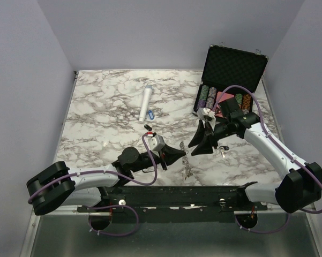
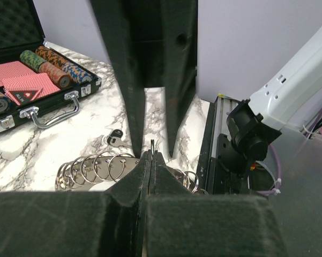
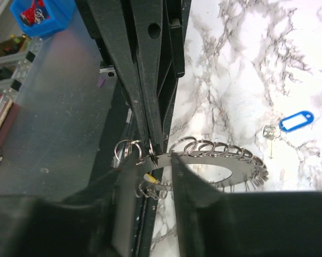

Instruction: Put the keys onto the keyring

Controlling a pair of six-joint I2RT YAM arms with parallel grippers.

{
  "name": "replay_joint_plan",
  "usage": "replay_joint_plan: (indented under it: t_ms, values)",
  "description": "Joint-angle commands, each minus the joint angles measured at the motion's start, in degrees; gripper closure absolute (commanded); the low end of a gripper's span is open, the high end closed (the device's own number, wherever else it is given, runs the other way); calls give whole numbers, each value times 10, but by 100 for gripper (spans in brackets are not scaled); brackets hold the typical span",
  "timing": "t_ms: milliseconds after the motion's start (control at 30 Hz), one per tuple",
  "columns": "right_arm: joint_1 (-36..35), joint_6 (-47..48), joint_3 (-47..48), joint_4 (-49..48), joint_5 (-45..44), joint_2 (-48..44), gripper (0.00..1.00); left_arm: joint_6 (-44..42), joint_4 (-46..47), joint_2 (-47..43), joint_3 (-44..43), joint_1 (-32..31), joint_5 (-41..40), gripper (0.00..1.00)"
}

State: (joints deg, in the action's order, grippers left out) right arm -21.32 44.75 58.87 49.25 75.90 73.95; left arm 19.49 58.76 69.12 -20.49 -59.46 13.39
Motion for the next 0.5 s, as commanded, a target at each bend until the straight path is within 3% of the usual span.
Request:
replay_joint_plan:
  t_ms: [0, 267, 467]
  values:
    - [-1, 2, 16, 9, -5, -21, 45, -24, 52, -43, 37, -4, -4, 100]
    - [96, -12, 5, 8, -43, -64, 38, -52, 155, -99, 119, -4, 0, 100]
    - [184, -66, -7, -14, -159, -75, 35, -90, 128, -158, 149, -4, -8, 100]
